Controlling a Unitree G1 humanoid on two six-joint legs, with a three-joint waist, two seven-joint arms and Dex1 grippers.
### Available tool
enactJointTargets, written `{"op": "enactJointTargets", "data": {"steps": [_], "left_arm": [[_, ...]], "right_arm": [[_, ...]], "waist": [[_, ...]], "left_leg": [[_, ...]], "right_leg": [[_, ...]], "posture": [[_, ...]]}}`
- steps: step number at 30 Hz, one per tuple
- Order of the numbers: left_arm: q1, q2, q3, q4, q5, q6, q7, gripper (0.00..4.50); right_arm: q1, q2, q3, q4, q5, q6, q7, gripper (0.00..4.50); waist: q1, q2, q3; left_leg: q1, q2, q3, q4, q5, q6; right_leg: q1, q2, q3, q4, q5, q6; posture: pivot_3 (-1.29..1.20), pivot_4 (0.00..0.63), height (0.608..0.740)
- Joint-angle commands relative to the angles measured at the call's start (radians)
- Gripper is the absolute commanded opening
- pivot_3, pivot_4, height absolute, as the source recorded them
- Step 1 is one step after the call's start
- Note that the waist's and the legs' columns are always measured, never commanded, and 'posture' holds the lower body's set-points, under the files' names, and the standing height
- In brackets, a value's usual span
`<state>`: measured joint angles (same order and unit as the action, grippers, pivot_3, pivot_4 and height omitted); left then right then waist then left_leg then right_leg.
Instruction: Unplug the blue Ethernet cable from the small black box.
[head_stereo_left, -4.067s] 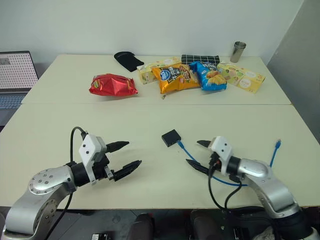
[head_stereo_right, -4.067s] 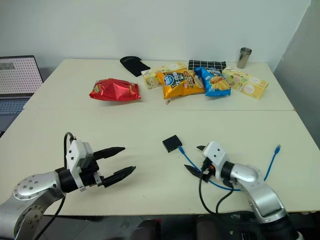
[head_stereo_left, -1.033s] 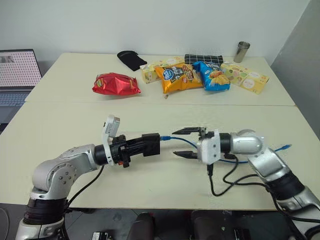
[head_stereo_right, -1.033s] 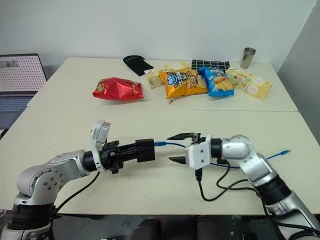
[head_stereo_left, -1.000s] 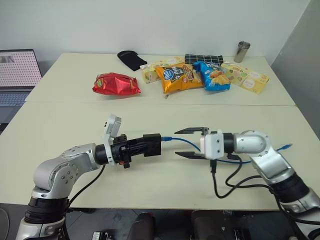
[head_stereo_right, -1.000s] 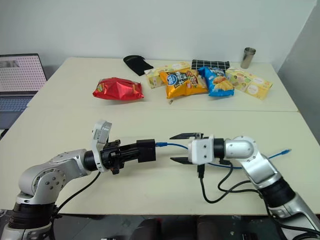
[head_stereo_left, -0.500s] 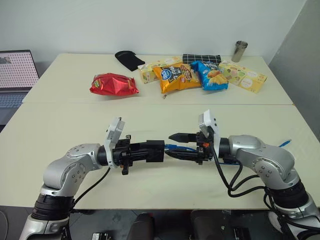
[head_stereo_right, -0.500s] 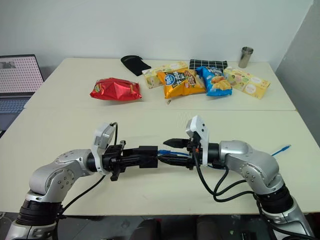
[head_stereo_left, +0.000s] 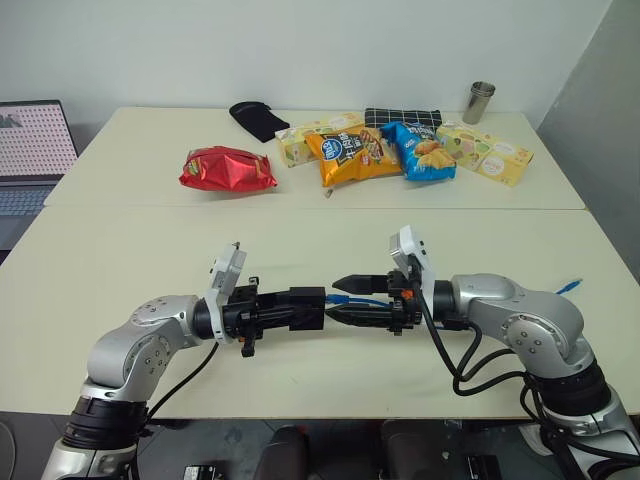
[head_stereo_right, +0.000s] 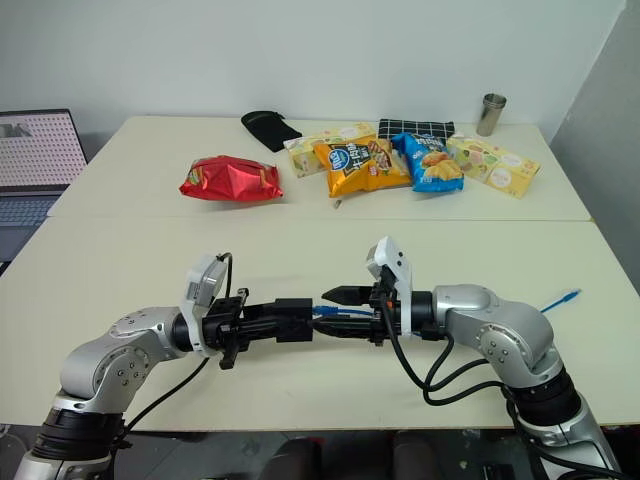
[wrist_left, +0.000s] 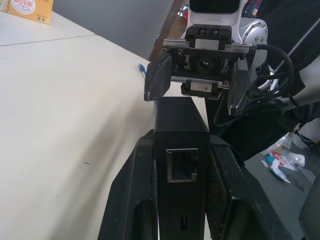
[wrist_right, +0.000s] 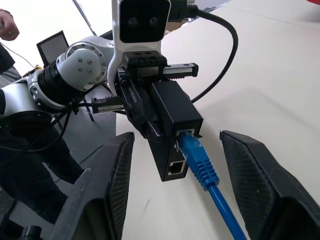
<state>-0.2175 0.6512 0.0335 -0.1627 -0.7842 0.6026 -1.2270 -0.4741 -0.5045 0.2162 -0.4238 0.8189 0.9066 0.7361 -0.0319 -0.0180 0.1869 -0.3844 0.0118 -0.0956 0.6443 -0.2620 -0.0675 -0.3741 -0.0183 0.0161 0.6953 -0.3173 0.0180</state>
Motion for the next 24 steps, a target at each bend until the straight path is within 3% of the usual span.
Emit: {"op": "enactJointTargets", "data": {"steps": [1,5,14,21,24], "left_arm": [[0.001,-0.005,0.020,-0.010,-0.002,-0.022,-0.012,0.77],[0.005,-0.004,0.018,-0.012,0.000,-0.026,-0.020,0.77],[0.012,-0.006,0.009,-0.016,0.013,-0.035,-0.040,0.77],[0.022,0.000,-0.005,-0.010,0.037,-0.059,-0.072,0.77],[0.020,0.005,-0.013,-0.005,0.045,-0.067,-0.087,0.77]], "right_arm": [[-0.007,-0.007,0.008,-0.020,-0.024,-0.017,0.026,1.90],[-0.009,-0.006,0.014,-0.020,-0.041,-0.016,0.037,1.81],[-0.012,0.005,0.011,-0.011,-0.066,-0.013,0.058,0.27],[-0.004,0.018,-0.096,0.025,0.071,0.083,0.069,0.27],[0.001,0.036,-0.130,0.040,0.113,0.105,0.046,0.94]], "waist": [[0.000,0.000,0.000],[0.000,0.000,0.000],[0.000,0.000,0.000],[0.000,0.000,0.000],[0.000,0.000,0.000]], "left_leg": [[0.000,0.000,0.000,0.000,0.000,0.000],[0.000,0.000,0.000,0.000,0.000,0.000],[0.000,0.000,0.000,0.000,0.000,0.000],[0.000,0.000,0.000,0.000,0.000,0.000],[0.000,0.000,0.000,0.000,0.000,0.000]], "right_leg": [[0.000,0.000,0.000,0.000,0.000,0.000],[0.000,0.000,0.000,0.000,0.000,0.000],[0.000,0.000,0.000,0.000,0.000,0.000],[0.000,0.000,0.000,0.000,0.000,0.000],[0.000,0.000,0.000,0.000,0.000,0.000]], "posture": [[0.00,0.150,0.740],[0.00,0.150,0.740],[0.00,0.150,0.740],[0.00,0.150,0.740],[0.00,0.150,0.740]]}}
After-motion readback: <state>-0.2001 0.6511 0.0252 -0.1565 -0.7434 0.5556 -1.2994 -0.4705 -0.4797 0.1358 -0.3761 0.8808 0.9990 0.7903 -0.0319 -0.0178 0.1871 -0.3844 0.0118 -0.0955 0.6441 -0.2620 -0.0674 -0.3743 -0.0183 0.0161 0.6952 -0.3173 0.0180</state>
